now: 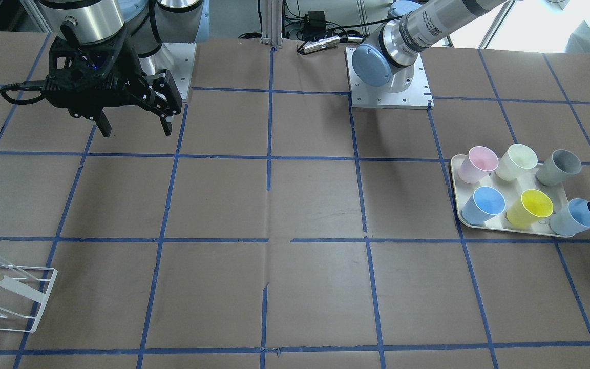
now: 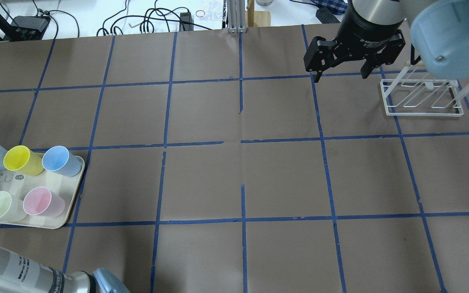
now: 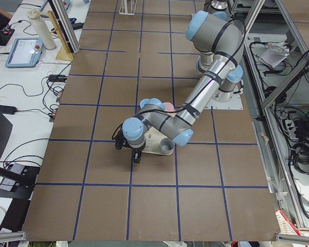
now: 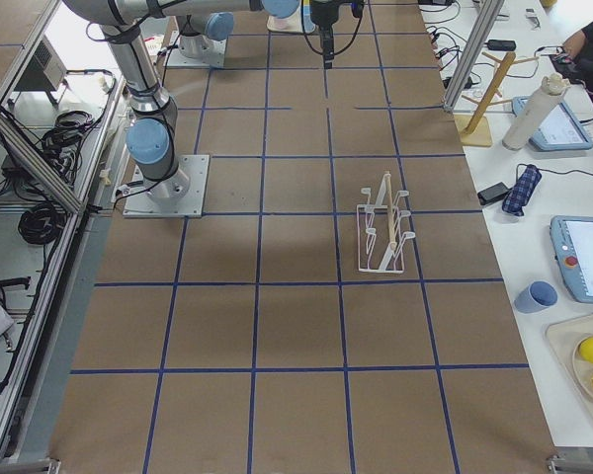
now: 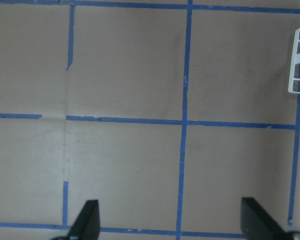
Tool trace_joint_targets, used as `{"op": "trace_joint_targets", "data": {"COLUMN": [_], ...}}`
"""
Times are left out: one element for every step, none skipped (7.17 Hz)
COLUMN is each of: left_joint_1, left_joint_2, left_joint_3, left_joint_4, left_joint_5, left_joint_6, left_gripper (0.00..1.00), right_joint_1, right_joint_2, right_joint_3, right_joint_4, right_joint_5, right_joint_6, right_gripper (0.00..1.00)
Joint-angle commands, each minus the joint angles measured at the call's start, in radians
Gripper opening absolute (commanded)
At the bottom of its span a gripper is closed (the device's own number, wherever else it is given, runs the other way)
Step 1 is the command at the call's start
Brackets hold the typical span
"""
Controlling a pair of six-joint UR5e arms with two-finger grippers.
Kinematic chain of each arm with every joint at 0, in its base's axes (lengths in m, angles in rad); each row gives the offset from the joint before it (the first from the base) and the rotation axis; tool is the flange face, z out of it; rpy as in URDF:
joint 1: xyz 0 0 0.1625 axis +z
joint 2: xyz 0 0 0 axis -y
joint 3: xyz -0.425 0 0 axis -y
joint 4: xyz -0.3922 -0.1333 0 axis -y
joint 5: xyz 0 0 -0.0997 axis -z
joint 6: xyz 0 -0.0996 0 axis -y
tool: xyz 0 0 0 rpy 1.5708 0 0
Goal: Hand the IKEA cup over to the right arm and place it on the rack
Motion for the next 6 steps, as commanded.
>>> {"op": "trace_joint_targets", "data": {"left_joint_1": [-0.01, -0.018, -0.024, -0.029, -0.029, -0.029], "left_joint_2": [-0.012, -0.015, -0.018, -0.017, -0.017, -0.015], "left_joint_3": [0.009, 0.002, 0.003, 0.003, 0.006, 0.009], "left_joint_4": [0.001, 0.001, 0.001, -0.001, -0.001, -0.006], "left_joint_5": [-0.001, 0.002, 0.008, 0.013, 0.012, 0.012], "left_joint_6": [-0.018, -0.026, -0.02, -0.018, -0.012, -0.011], "left_gripper": [0.95, 0.94, 0.93, 0.85, 0.62, 0.36], "right_joint_1": [0.0, 0.0, 0.0, 0.0, 0.0, 0.0], "right_joint_2": [-0.001, -0.001, -0.001, -0.001, -0.001, 0.001], "right_joint_3": [0.001, 0.002, 0.002, 0.002, 0.002, 0.002], "right_joint_4": [0.001, 0.001, 0.001, 0.001, -0.001, -0.001], "right_joint_5": [0.0, 0.0, 0.0, 0.0, 0.0, 0.0], "right_joint_6": [0.0, 0.0, 0.0, 0.0, 0.0, 0.0], "right_gripper": [1.0, 1.0, 1.0, 1.0, 1.0, 1.0]}}
